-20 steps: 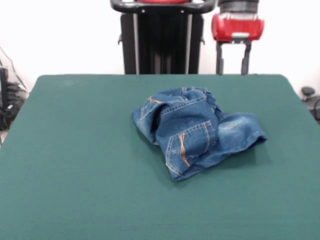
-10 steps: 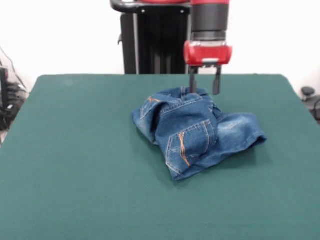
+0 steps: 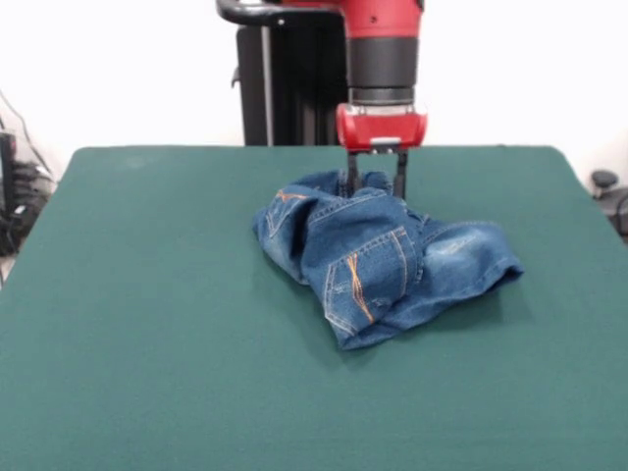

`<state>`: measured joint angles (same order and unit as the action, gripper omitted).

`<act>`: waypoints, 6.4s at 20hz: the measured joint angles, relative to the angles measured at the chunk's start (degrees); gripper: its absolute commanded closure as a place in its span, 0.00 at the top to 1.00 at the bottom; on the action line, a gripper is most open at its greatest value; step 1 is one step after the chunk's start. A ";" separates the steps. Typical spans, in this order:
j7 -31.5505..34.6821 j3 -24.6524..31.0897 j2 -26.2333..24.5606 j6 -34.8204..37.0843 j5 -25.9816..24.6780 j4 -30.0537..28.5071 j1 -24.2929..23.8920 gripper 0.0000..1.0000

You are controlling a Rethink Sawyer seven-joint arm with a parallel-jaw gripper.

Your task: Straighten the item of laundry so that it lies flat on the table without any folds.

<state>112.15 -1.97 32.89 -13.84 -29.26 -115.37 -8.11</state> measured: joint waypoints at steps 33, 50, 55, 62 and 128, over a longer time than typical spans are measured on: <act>0.00 6.55 13.73 17.19 3.81 -1.49 -1.63 1.00; 0.00 8.34 19.39 17.91 9.30 -1.08 1.98 1.00; 0.00 7.29 19.18 18.30 11.47 -0.27 7.05 1.00; 0.00 1.36 16.44 17.08 15.44 1.77 16.62 1.00; 0.00 -8.93 -16.97 -16.72 33.41 13.97 23.28 0.00</act>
<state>112.15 -10.90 15.92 -30.56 4.16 -101.41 15.17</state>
